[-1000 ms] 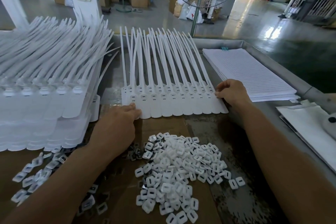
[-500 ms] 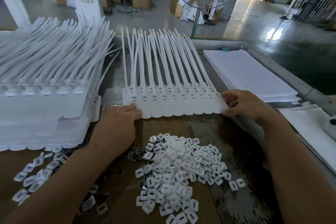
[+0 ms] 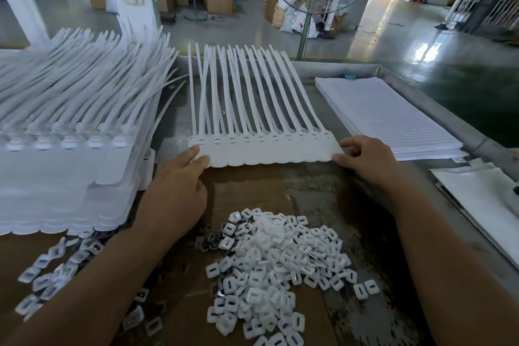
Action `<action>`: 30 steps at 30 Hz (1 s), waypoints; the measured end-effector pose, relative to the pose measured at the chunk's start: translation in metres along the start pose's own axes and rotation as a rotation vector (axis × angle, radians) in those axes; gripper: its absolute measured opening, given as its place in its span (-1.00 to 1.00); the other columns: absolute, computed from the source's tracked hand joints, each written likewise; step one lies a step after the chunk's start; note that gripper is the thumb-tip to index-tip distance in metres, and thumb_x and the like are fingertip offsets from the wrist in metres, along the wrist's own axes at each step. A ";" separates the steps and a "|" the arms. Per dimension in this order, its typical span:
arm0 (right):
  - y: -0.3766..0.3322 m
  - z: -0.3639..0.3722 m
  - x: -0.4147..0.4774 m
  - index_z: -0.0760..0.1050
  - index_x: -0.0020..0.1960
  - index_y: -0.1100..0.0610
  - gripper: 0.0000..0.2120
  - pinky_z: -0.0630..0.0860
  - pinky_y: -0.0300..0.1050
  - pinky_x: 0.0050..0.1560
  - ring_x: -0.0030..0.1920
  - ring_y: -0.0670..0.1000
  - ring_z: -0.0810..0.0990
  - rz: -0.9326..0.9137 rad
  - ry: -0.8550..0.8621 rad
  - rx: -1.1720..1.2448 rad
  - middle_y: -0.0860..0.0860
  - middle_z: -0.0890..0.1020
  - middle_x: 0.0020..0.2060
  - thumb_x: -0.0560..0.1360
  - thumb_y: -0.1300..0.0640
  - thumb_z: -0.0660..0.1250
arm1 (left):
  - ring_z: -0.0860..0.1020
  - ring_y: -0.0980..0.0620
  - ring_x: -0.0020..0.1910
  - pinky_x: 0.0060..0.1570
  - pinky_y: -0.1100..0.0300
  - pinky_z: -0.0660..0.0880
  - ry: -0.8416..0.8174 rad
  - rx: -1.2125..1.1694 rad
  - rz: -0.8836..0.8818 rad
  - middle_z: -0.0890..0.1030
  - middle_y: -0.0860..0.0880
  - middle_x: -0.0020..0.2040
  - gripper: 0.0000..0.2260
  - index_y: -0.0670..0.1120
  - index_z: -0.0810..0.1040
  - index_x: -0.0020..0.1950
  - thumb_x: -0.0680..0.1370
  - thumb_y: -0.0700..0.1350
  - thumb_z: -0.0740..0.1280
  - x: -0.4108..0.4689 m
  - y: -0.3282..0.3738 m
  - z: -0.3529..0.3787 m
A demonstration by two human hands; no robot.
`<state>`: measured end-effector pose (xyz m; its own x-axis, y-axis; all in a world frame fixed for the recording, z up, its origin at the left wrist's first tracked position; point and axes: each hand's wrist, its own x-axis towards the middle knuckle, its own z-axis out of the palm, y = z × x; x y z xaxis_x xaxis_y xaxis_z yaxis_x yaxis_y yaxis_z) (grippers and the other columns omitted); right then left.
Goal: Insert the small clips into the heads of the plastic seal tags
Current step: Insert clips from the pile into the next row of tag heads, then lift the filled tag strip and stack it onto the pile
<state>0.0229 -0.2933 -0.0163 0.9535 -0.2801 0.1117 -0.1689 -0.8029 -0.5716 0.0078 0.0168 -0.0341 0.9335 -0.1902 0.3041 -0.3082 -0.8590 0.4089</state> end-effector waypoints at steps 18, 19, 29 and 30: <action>-0.003 0.007 -0.003 0.54 0.14 0.14 -0.61 0.36 -0.16 -0.07 -0.11 -0.03 0.48 0.061 0.062 0.066 -0.03 0.52 -0.16 0.40 -0.03 0.44 | 0.39 0.00 0.29 0.28 0.14 0.23 0.027 0.055 0.056 0.46 -0.04 0.32 -0.66 -0.08 0.47 0.29 0.56 -0.02 0.18 0.001 0.001 -0.001; -0.003 0.006 -0.003 0.54 0.14 0.14 -0.63 0.34 -0.17 -0.07 -0.12 -0.03 0.49 0.059 0.068 0.079 -0.02 0.52 -0.16 0.41 -0.02 0.43 | 0.43 0.00 0.25 0.25 0.15 0.27 0.041 0.039 0.066 0.50 -0.04 0.27 -0.68 -0.08 0.50 0.26 0.56 -0.03 0.18 0.001 0.001 -0.002; -0.032 -0.002 -0.009 0.57 0.08 0.12 -0.80 0.44 -0.20 -0.13 -0.22 -0.08 0.54 -0.024 0.105 0.141 0.02 0.62 -0.06 0.48 0.10 0.35 | 0.23 0.10 0.40 0.33 0.21 0.16 -0.112 0.058 0.070 0.23 0.08 0.46 -0.59 0.03 0.29 0.41 0.58 0.09 0.10 -0.002 0.001 0.002; -0.041 -0.001 -0.011 0.57 0.08 0.11 -0.80 0.44 -0.20 -0.12 -0.22 -0.10 0.54 -0.063 0.071 0.144 0.01 0.61 -0.07 0.48 0.10 0.35 | 0.27 0.10 0.37 0.31 0.22 0.19 -0.081 0.037 0.070 0.28 0.08 0.43 -0.61 0.03 0.34 0.38 0.58 0.07 0.11 -0.002 0.002 0.001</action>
<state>0.0190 -0.2577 0.0069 0.9401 -0.2722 0.2053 -0.0669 -0.7377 -0.6718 0.0052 0.0147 -0.0345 0.9222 -0.2868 0.2595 -0.3675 -0.8589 0.3568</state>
